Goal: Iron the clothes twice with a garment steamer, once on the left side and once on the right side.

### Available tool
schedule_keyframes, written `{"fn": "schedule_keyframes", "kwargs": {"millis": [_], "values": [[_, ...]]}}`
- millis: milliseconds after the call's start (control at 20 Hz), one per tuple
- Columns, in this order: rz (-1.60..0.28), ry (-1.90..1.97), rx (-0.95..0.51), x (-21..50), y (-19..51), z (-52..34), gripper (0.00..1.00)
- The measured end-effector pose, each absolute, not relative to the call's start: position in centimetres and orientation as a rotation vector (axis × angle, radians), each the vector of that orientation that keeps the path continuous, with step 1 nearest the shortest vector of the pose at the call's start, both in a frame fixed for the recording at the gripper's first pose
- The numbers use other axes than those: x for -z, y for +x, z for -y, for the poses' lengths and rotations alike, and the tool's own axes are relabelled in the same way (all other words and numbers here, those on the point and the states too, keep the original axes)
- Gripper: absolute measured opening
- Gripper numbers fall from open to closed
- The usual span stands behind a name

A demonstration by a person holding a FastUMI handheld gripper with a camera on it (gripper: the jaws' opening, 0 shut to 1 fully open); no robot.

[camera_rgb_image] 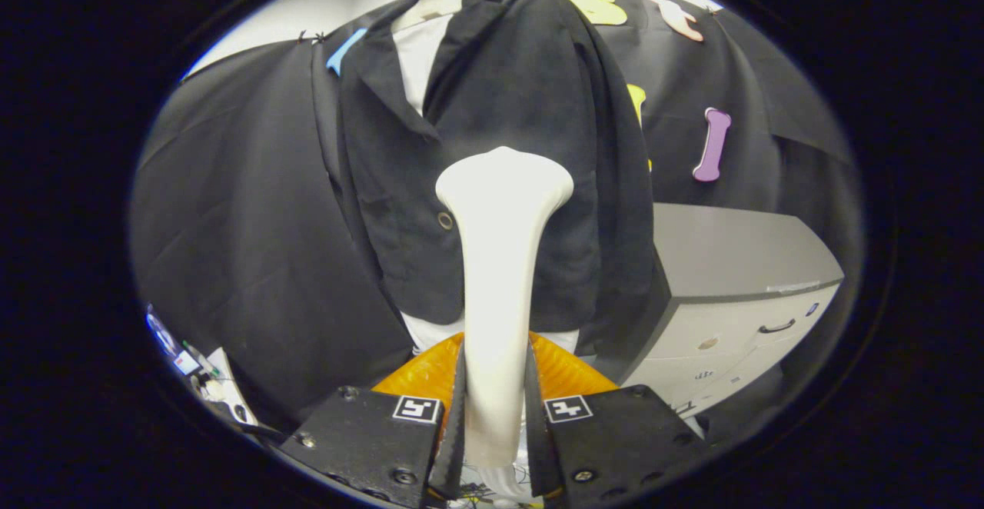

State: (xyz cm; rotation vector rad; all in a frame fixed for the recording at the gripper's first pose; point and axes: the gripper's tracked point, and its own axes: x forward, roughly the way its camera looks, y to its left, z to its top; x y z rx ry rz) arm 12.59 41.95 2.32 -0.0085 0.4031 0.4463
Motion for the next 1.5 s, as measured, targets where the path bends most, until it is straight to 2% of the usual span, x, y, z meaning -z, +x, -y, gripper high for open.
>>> {"fn": "schedule_keyframes", "kwargs": {"millis": [400,900,1150,1500], "values": [[-0.208,-0.017,-0.543,-13.1,9.7,-48.7,0.36],[-0.068,-0.007,-0.635,-21.1,10.9,-58.6,0.36],[-0.012,-0.037,-0.664,-23.3,12.6,-64.0,0.36],[-0.055,-0.062,-0.638,-21.6,16.8,-66.8,0.36]]}}
